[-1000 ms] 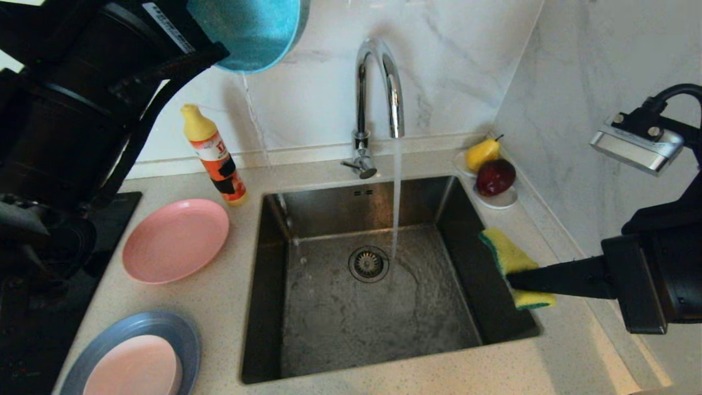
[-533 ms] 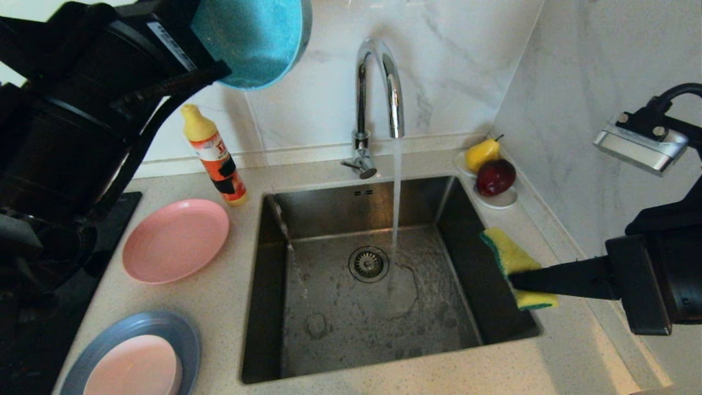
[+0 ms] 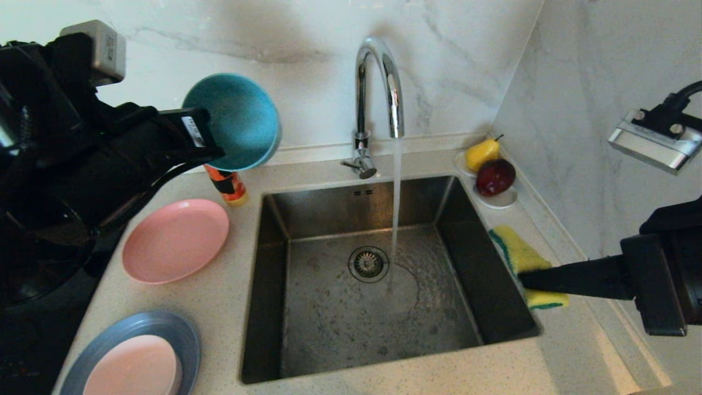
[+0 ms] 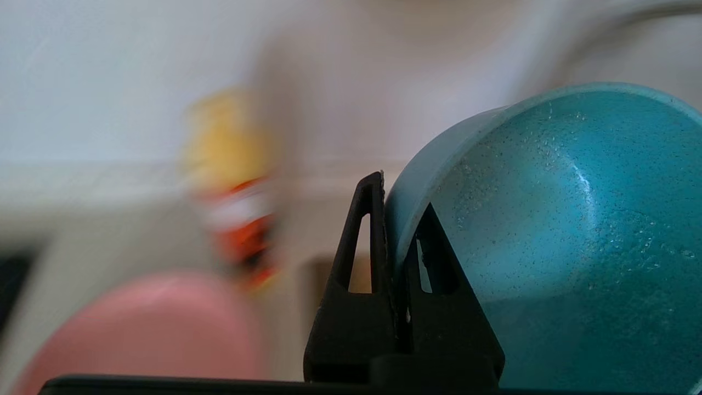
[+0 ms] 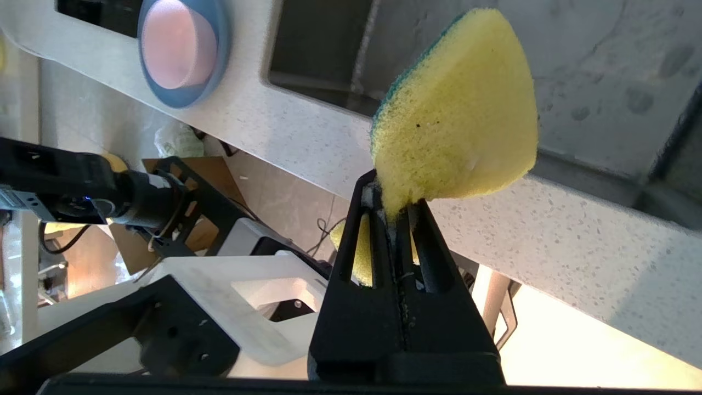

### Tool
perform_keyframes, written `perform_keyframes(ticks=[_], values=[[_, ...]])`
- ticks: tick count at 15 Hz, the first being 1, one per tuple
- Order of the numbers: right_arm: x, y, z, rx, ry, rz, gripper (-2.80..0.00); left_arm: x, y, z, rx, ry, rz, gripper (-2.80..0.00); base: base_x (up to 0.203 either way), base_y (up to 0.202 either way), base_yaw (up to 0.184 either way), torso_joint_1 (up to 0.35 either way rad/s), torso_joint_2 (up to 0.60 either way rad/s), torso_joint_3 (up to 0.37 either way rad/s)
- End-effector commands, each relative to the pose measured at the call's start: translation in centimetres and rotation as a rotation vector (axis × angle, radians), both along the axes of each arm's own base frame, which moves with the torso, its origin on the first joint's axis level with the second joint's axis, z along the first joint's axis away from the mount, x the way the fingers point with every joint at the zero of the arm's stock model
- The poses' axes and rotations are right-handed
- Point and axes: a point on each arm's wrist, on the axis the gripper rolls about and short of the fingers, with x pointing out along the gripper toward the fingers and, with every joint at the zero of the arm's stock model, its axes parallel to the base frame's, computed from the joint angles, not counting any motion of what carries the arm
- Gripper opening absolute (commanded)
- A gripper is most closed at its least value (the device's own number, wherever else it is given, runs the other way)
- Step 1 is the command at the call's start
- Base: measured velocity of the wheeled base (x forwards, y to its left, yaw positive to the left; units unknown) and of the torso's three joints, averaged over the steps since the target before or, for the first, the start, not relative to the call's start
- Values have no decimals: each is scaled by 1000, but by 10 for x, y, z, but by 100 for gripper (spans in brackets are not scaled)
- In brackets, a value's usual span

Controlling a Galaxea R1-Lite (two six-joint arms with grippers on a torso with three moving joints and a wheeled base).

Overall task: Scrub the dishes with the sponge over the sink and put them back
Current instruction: Place the bowl on the table

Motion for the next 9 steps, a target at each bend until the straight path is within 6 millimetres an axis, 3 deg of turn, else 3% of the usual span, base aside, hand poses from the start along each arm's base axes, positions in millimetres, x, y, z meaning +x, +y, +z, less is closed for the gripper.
perform_keyframes(ticks=[1, 5, 9], values=[[3, 0, -5, -13, 16, -10, -280, 3, 44, 11, -86, 177, 160, -280, 0, 0, 0, 0, 0, 0], [10, 6, -13, -39, 48, -10, -280, 2, 117, 24, -245, 242, 411, -280, 0, 0, 0, 0, 0, 0], [16, 12, -14, -45, 53, -8, -280, 31, 201, -14, -374, 333, 689, -280, 0, 0, 0, 0, 0, 0]])
